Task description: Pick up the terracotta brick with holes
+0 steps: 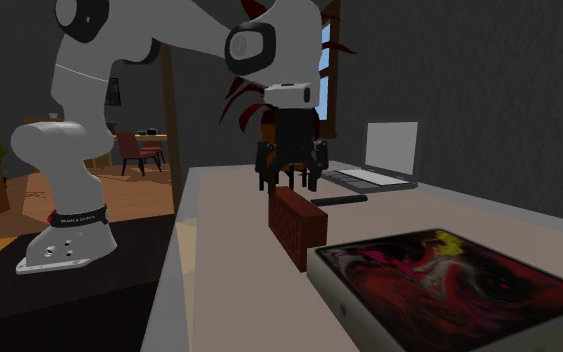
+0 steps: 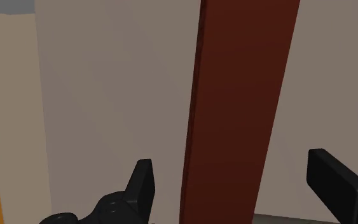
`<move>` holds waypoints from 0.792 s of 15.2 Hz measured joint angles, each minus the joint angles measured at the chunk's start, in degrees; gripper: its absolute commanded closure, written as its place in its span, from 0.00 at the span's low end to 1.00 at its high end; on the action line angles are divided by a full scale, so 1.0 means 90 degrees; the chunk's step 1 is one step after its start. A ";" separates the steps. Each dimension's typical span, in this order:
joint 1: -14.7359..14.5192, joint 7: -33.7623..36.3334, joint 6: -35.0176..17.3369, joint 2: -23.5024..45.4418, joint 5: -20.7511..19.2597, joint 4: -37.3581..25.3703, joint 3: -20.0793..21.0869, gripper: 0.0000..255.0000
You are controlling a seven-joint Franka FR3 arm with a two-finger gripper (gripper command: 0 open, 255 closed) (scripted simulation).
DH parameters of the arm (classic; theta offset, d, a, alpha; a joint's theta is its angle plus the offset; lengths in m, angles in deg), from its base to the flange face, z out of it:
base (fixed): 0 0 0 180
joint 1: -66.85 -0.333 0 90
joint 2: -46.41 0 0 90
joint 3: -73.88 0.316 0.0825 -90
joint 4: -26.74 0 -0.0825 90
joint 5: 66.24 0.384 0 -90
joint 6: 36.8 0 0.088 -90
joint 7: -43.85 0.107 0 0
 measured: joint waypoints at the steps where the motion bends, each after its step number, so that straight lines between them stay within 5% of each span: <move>1: 0.0008 0.0002 -0.0067 0.0026 0.0011 0.0043 -0.0003 0.00; 6: 0.0018 -0.0009 -0.0403 0.0191 0.0078 0.0222 0.0024 0.00; 7: 0.0021 -0.0015 -0.0435 0.0209 0.0086 0.0238 0.0027 1.00; 12: 0.0027 -0.0019 -0.0462 0.0221 0.0095 0.0242 0.0027 1.00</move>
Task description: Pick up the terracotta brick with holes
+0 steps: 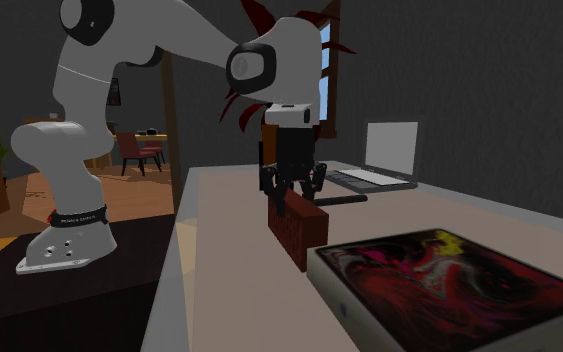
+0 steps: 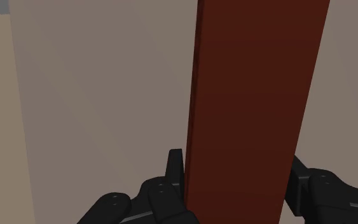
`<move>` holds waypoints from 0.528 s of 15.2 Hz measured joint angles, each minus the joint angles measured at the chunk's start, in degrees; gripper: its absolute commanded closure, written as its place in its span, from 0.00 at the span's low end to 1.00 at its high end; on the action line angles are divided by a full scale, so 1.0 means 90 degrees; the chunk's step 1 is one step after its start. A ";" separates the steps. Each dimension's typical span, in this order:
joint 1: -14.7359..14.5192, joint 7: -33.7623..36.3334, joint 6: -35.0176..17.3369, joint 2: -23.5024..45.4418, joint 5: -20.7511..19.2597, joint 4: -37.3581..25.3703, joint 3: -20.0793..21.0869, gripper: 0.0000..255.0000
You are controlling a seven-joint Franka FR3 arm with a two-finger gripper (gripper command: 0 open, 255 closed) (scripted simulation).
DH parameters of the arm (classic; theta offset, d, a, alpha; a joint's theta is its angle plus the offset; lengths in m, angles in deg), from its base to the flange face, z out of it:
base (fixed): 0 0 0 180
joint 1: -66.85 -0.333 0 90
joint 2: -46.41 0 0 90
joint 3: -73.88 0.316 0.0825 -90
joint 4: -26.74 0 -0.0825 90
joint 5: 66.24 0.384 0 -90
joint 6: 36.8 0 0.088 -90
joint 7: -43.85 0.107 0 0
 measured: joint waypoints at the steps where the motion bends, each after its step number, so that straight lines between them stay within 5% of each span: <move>1: 0.0001 -0.0001 0.0000 0.0000 0.0001 -0.0001 0.0000 1.00; 8: -0.0004 0.0014 0.0163 -0.0047 -0.0027 -0.0105 -0.0010 1.00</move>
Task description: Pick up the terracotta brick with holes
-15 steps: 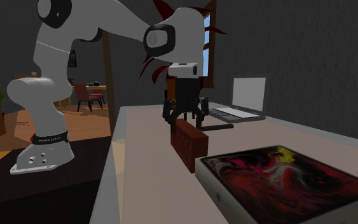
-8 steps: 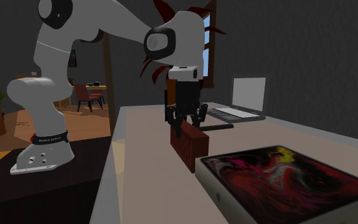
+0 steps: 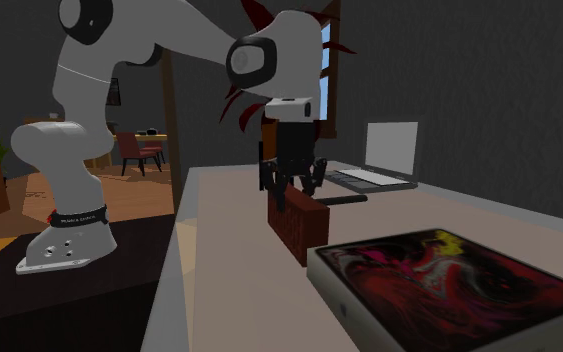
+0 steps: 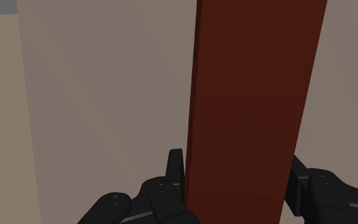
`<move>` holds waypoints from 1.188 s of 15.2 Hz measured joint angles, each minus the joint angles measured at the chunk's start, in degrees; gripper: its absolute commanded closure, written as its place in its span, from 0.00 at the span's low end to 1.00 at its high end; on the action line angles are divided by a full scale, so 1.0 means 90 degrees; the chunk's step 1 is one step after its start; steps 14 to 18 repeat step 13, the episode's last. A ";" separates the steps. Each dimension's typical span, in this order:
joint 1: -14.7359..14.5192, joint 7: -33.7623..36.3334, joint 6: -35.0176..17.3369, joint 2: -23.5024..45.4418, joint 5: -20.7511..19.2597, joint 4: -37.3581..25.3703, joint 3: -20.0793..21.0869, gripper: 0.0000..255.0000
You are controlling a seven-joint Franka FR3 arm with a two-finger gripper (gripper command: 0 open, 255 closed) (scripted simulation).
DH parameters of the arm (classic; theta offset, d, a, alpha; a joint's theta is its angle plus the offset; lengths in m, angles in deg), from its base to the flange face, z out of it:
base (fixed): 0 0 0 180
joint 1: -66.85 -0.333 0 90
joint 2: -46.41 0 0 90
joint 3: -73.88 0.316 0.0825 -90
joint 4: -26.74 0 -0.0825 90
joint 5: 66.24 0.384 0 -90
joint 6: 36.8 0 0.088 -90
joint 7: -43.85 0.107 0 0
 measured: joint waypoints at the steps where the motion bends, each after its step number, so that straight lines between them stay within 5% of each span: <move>1: -0.0010 0.0014 0.0055 -0.0044 -0.0017 -0.0011 -0.0005 1.00; 18: -0.0016 0.0083 0.0939 -0.0312 -0.0135 -0.0648 -0.0058 1.00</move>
